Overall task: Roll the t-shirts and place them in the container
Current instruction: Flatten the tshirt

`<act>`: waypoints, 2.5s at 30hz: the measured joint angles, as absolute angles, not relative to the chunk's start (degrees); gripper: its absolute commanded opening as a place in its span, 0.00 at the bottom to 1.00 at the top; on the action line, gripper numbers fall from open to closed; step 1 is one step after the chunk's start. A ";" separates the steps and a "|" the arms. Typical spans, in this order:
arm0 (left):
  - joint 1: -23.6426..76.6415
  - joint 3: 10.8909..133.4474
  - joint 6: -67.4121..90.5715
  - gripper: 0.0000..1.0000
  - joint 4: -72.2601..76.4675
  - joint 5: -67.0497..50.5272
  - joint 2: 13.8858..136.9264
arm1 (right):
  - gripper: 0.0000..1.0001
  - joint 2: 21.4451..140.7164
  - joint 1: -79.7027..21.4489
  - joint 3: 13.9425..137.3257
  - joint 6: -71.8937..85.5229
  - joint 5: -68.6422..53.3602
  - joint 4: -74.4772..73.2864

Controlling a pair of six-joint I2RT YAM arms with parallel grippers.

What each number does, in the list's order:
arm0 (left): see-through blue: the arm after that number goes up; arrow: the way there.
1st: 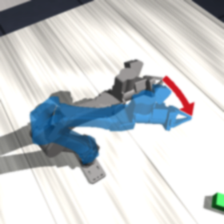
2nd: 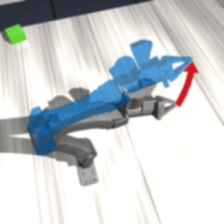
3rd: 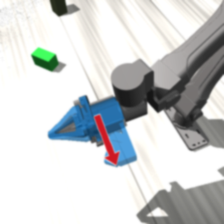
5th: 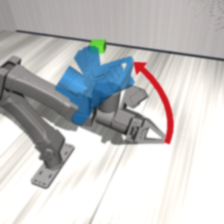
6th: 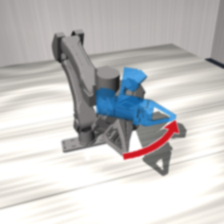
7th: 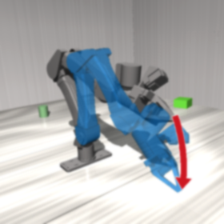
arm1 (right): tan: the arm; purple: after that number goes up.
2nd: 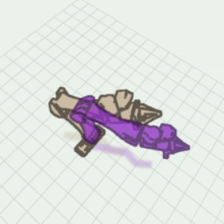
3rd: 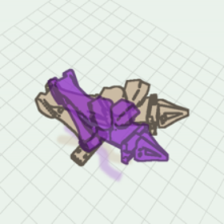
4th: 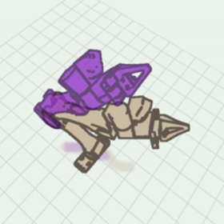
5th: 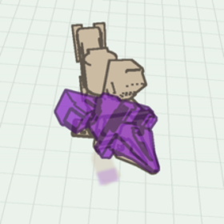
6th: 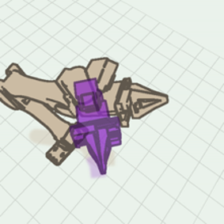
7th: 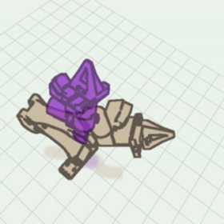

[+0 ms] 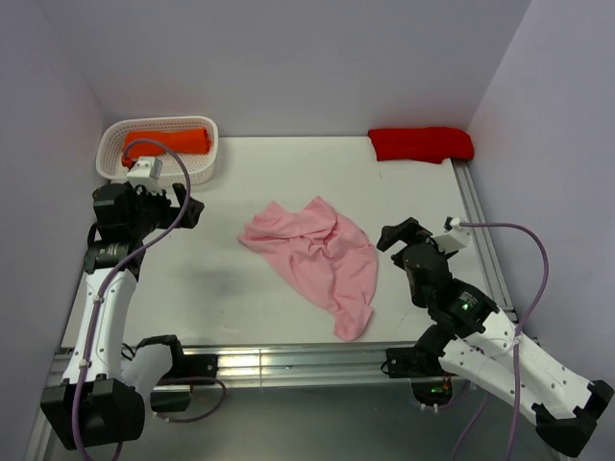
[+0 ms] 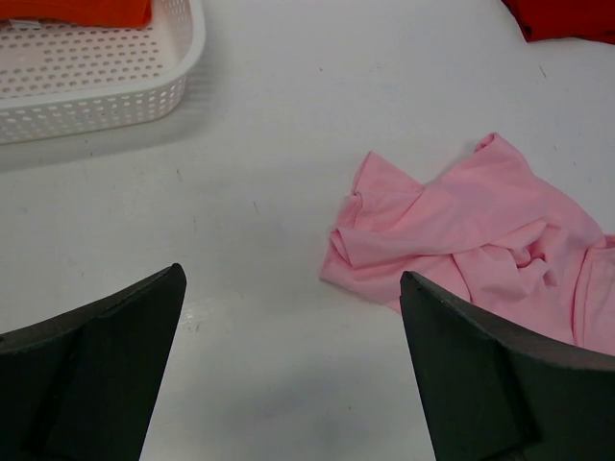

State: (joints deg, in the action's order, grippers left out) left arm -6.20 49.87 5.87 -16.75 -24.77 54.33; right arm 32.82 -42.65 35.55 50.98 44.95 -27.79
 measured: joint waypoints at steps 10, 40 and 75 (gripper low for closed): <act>-6.35 49.87 5.85 0.99 -17.04 -25.71 55.46 | 0.89 38.30 -42.68 35.57 50.96 39.70 -28.34; 12.23 59.59 -6.63 0.73 -28.12 -19.79 93.86 | 0.74 53.54 -53.60 24.93 71.46 26.48 -29.06; 13.76 66.02 -4.91 0.00 -26.65 -19.20 103.24 | 0.74 67.00 -55.66 31.77 73.38 30.09 -34.41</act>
